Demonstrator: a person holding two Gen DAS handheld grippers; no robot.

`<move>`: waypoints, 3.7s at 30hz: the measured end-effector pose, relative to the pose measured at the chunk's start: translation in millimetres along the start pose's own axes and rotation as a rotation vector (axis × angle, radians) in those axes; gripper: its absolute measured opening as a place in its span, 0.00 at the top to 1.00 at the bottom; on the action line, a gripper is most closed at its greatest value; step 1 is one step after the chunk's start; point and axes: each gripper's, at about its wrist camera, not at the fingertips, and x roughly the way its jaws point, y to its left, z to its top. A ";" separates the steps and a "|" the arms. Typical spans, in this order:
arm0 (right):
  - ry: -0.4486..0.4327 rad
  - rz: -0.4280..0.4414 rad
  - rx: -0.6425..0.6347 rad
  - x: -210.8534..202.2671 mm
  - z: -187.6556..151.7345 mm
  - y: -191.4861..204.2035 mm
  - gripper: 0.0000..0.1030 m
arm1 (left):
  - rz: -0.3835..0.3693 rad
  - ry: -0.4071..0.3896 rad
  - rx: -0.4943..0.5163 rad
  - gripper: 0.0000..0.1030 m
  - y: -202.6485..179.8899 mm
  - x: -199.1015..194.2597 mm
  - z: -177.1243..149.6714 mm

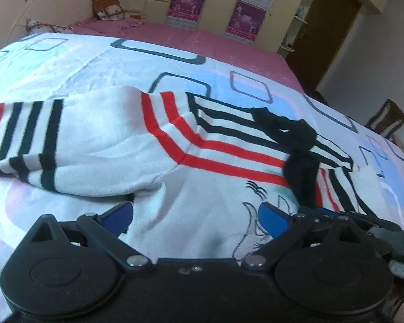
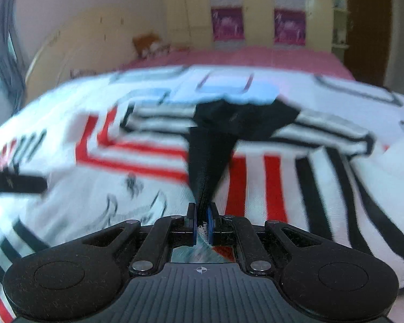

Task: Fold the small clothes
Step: 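Carry the cuff across the sweater body toward the collar with the right tool, then open the right tool to release the sleeve on the sweater body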

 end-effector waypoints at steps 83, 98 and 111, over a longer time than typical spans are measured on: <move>0.007 -0.253 0.287 33.8 73.9 -234.5 0.90 | -0.104 -0.031 0.481 0.45 -107.7 113.8 19.4; 0.088 -0.260 0.202 -24.3 26.2 -182.3 0.90 | -0.043 -0.056 0.442 0.42 -95.0 85.9 7.1; 0.133 -0.253 0.178 -46.5 -3.6 -143.7 0.90 | -0.023 -0.022 0.427 0.38 -79.7 74.0 -4.5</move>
